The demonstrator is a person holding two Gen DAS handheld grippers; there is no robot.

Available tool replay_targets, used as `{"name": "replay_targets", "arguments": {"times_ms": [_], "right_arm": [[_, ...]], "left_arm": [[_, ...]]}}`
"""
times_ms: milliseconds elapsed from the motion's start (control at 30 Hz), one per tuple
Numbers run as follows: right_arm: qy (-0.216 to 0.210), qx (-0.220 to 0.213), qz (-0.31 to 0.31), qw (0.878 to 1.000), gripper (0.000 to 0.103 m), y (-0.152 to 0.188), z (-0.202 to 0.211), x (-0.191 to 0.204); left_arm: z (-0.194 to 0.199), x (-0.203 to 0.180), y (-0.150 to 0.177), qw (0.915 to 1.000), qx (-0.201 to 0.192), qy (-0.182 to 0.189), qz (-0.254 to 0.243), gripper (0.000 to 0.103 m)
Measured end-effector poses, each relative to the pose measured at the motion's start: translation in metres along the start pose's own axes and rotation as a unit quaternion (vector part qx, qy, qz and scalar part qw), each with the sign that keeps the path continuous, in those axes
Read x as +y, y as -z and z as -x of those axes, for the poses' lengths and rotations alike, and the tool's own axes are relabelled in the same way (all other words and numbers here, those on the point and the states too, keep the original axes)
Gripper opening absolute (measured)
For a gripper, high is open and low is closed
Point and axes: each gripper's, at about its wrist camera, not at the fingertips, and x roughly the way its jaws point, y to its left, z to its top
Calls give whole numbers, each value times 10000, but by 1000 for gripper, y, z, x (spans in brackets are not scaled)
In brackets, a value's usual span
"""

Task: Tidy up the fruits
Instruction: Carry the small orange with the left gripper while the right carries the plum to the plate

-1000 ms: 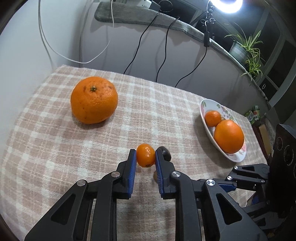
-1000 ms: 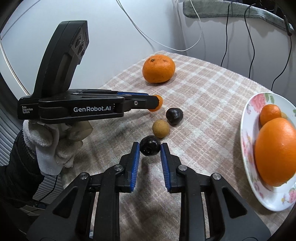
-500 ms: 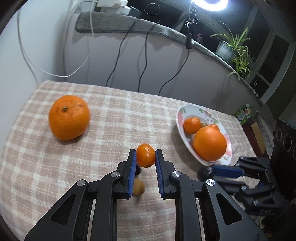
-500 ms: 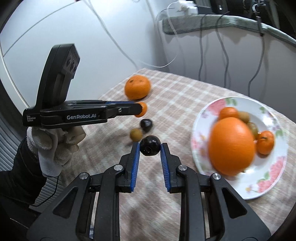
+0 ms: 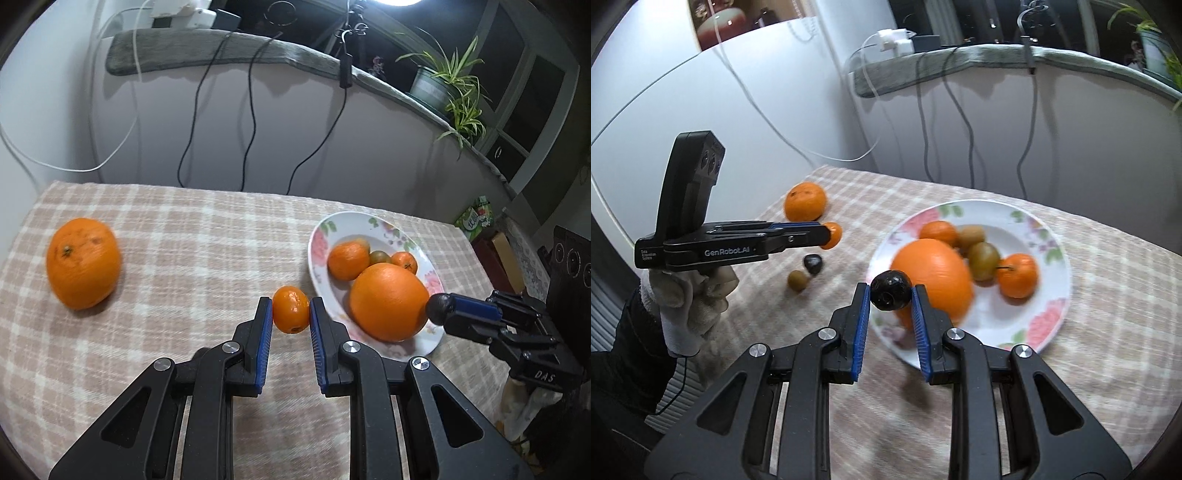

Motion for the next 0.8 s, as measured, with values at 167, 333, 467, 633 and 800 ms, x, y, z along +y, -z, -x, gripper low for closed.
{"name": "replay_targets", "arguments": {"times_ms": [167,333,467,633,800], "right_arm": [[162,-52,-126,9998,24,1,8,-19],[312,-70,-236,9992,24,3,13,-35],[413,-69,-294,9987,24,6,15,-45],[496,-58,-358,9981,24,6,16,-56],[538,-35,-392,9978,24,6,15,-64]], "left_arm": [[-8,-9,-5,10000,39,51,-60,18],[-16,-16,-8,9999,87,85,-117,18],[-22,-20,-11,9998,127,100,-147,18],[-27,-23,-14,9997,158,112,-163,18],[-32,-25,-17,9996,188,126,-167,18]]}}
